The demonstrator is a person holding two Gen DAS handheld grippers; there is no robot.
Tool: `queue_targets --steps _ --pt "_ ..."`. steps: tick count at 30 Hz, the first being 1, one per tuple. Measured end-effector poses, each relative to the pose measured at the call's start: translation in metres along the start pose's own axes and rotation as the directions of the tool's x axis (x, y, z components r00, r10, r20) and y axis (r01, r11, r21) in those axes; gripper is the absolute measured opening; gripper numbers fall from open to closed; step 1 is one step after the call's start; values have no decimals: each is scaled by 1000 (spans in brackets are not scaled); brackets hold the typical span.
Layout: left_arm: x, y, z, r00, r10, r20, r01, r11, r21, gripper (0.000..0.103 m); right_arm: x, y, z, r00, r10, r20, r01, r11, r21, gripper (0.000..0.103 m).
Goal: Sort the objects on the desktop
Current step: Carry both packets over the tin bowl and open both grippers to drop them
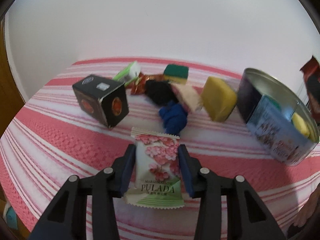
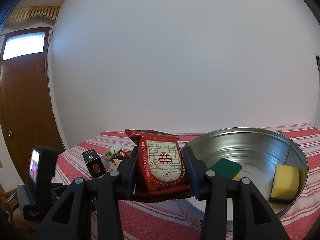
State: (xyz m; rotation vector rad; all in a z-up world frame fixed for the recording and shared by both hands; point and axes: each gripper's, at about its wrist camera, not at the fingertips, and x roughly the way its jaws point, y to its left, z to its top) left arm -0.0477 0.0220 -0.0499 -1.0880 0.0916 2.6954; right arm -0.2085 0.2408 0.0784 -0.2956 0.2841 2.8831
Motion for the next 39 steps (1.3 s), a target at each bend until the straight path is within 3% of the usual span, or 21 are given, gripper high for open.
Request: queue_targets --steps 10,17,26,30,34,36,39 --pt "-21 -55 40 987 -48 151 36 996 83 42 -10 -5 2 995 -71 65 70 997 10 46" --pt "-26 -95 76 953 -142 268 105 983 147 42 -25 -22 6 972 -188 138 182 982 57 46" --pt "-18 -144 105 907 -256 334 184 955 232 42 -46 -55 34 911 -359 203 348 933 88 46" --pt "-10 -160 107 898 -274 345 195 950 245 42 -37 -61 48 869 -429 246 431 901 48 46" --pt "1 -156 105 900 -295 321 231 947 224 42 -30 -73 32 833 -491 255 486 870 85 46" --pt "2 -152 102 892 -303 334 238 945 223 42 -27 -80 27 849 -484 212 471 875 112 46" --pt "2 -151 99 892 -300 338 234 946 225 42 -20 -86 23 856 -488 173 473 873 122 46"
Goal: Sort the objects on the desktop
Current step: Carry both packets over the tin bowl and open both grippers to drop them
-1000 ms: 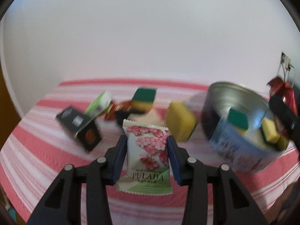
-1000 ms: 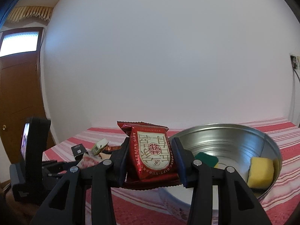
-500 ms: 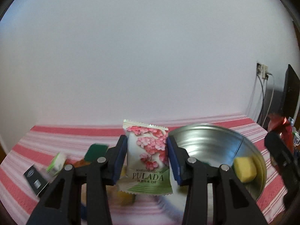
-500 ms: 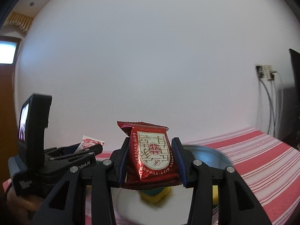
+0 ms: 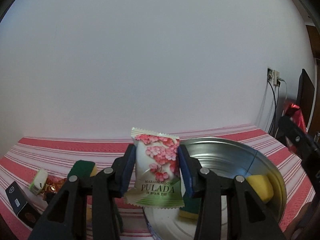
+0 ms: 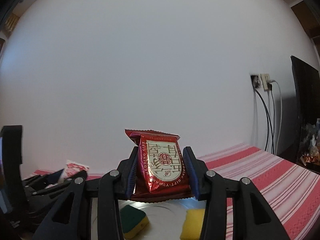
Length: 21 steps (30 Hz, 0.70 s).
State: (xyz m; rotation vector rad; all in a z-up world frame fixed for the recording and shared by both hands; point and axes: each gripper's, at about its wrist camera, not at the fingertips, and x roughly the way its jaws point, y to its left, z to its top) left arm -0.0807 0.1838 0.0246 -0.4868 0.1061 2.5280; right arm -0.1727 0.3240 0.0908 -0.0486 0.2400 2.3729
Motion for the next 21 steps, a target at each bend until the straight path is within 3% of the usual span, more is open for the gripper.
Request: queue_targets --steps 4,10,21 --pt "6 0 -2 998 -54 -45 53 998 -33 42 4 -1 -5 999 -1 -39 1 1000 4 46" --pt "9 -13 -8 995 -80 -57 80 997 -2 42 4 -3 -7 998 -11 -62 12 1000 12 47" --pt "8 -28 -12 993 -104 -62 107 993 42 43 4 2 0 995 -91 -34 89 994 -65 47"
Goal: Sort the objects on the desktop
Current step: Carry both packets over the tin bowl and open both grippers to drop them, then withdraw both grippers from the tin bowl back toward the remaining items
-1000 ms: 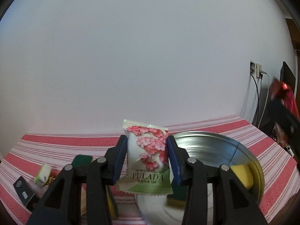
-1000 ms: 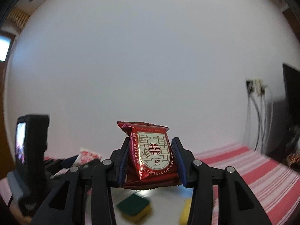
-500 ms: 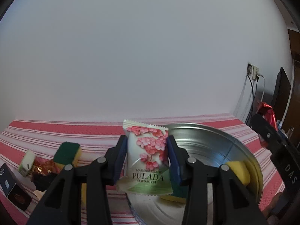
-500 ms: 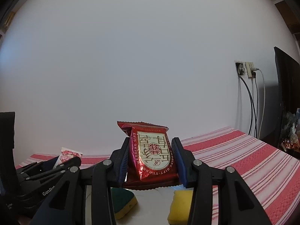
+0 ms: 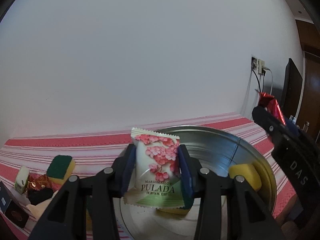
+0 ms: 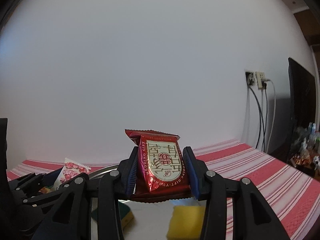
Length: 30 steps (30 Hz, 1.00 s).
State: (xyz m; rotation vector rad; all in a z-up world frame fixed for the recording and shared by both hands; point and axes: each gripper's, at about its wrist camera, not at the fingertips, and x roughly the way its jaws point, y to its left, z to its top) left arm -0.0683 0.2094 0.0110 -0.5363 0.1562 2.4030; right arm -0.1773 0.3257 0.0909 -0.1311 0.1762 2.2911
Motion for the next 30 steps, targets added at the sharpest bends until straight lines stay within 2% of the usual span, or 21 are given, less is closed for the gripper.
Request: queue_targets --steps 3,7,11,13,15,16,17,18,19,20,23,30 --pt "6 -7 -1 1000 15 -10 -15 1000 17 42 5 4 -2 999 -29 -29 29 999 -27 47" --pt "12 -24 -2 999 27 -29 -25 997 68 43 9 3 -3 997 -23 -69 21 999 -30 47" --pt "17 -31 -7 998 7 -68 0 995 97 43 13 1 -3 994 -18 -107 14 999 -33 47" --pt "16 -30 -5 999 10 -51 -5 994 108 45 15 -1 -3 992 -16 -123 12 999 -37 47" --pt "14 -26 -6 999 9 -34 -5 995 103 49 13 2 -4 993 -2 -122 -3 999 -43 48" --pt "14 -24 -6 999 22 -25 -19 995 102 59 13 3 -4 993 8 -122 -13 999 -41 50" --pt "14 -22 -5 999 33 -18 -31 994 102 73 13 3 -4 992 11 -125 -15 999 -37 61" --pt "13 -19 -4 999 36 -3 -35 994 102 79 12 3 -3 992 9 -123 -12 1000 -28 69" --pt "10 -17 -3 999 30 17 -32 995 99 92 7 2 -2 995 9 -100 -11 1000 -14 83" --pt "9 -15 -2 999 33 31 -36 995 95 103 4 0 -1 997 9 -71 -9 1000 -4 91" --pt "3 -15 -4 995 53 84 -60 994 88 102 -5 2 3 1000 -9 -13 9 1000 -16 94" --pt "-3 -15 -4 974 120 190 -138 987 80 102 -16 14 5 1000 -10 27 12 997 -77 96"
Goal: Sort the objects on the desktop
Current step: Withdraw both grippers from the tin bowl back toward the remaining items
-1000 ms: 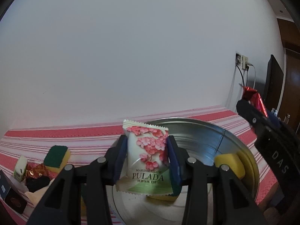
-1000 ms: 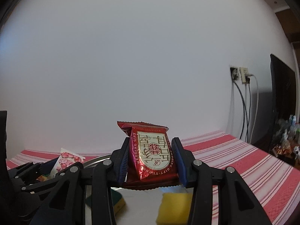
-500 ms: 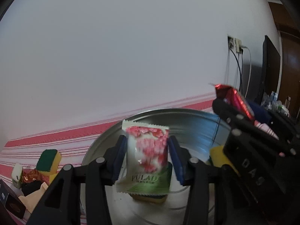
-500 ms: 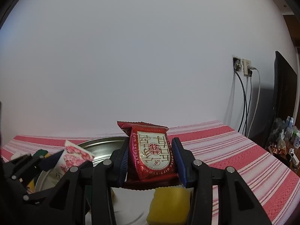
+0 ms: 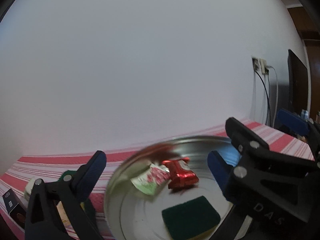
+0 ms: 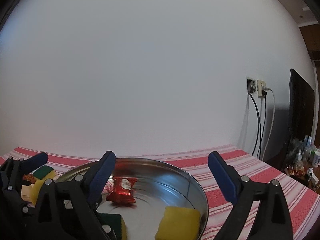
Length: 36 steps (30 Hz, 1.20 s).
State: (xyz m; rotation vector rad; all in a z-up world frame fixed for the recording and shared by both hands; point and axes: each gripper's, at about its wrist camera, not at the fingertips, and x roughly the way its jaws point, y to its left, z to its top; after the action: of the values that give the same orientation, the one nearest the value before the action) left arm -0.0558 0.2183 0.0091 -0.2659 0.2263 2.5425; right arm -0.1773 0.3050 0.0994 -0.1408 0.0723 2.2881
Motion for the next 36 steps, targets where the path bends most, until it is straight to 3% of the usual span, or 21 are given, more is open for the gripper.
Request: queue_targets --steps 6,13,17,22,25,28,31,34,36 --pt "0 8 3 999 -5 35 7 998 -66 102 -17 -2 2 994 3 113 -4 1000 7 96" --pt "1 7 -2 991 -130 -39 127 990 -63 103 -35 4 -1 983 -32 182 35 999 -13 101" --pt "-18 9 -1 999 -3 46 6 998 -64 102 -53 8 -3 961 -44 273 52 998 -22 103" --pt "-15 17 -1 993 116 24 -113 989 -98 102 -62 5 -5 947 -33 320 36 999 -3 103" --pt "-23 21 0 988 142 64 -133 984 -118 102 -66 9 -6 940 -35 339 41 999 -11 103" --pt "-30 23 -3 990 115 81 -103 986 -133 102 -70 14 -7 934 9 356 6 999 -42 103" --pt "-25 26 -4 998 35 52 -27 990 -137 102 -75 22 -8 929 72 363 -47 996 -78 103" --pt "-14 25 -8 999 -14 -41 8 991 -135 102 -77 27 -9 926 39 375 -3 995 -96 103" --pt "-15 24 -8 999 -34 -42 28 991 -128 101 -76 25 -9 931 51 361 -18 996 -93 103"
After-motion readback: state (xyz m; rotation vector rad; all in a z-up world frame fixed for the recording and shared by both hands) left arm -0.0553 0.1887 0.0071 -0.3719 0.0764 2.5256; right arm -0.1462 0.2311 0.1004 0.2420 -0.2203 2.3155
